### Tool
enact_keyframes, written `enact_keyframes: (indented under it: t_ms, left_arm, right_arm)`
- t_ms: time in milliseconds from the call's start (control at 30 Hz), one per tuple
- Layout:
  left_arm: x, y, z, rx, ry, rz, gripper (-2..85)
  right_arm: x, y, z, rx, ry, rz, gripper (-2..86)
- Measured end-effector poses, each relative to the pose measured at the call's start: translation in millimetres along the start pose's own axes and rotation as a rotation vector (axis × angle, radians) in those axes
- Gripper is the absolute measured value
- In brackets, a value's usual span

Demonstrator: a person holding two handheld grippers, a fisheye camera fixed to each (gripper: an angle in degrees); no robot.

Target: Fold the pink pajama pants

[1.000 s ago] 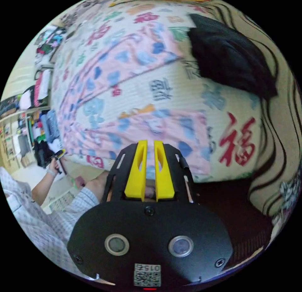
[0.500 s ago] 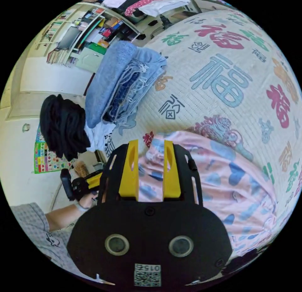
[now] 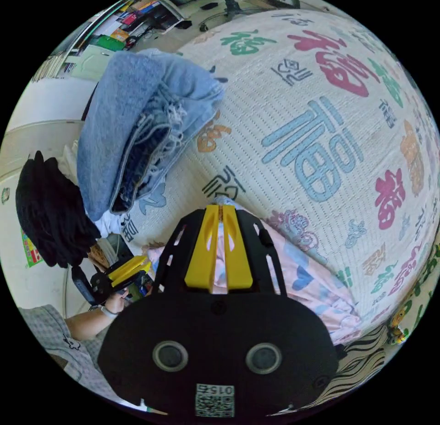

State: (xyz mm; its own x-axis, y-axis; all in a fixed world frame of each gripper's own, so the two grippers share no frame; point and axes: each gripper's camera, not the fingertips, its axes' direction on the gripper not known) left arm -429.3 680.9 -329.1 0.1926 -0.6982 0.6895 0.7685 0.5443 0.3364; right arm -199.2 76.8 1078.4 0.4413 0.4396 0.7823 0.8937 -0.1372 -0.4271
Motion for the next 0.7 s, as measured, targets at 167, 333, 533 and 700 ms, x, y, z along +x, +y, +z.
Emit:
enact_keyframes:
  t_ms: [167,333,533,700]
  left_arm:
    - [-36.7,-12.4,-3.5,0.039,0.004,0.047,7.3]
    - [-64.9,-20.7,14.2,0.077,0.226,-0.072,9.3]
    - [-86.3,-22.8,38.2,0.011,0.172,-0.166,1.2]
    - [-89.3,-0.3,25.3,0.007,-0.01,-0.023,1.6]
  right_arm:
    - [-25.8,-32.7,-30.6,-0.082,0.108,-0.064,0.8]
    - [-34.1,-12.6,-49.1,-0.058,0.129,-0.067,3.2]
    - [-15.9,51.8,-106.8,0.063,-0.038,-0.012,6.0]
    - [17.7,159.5,-153.4,0.192,-0.086,0.041,6.5]
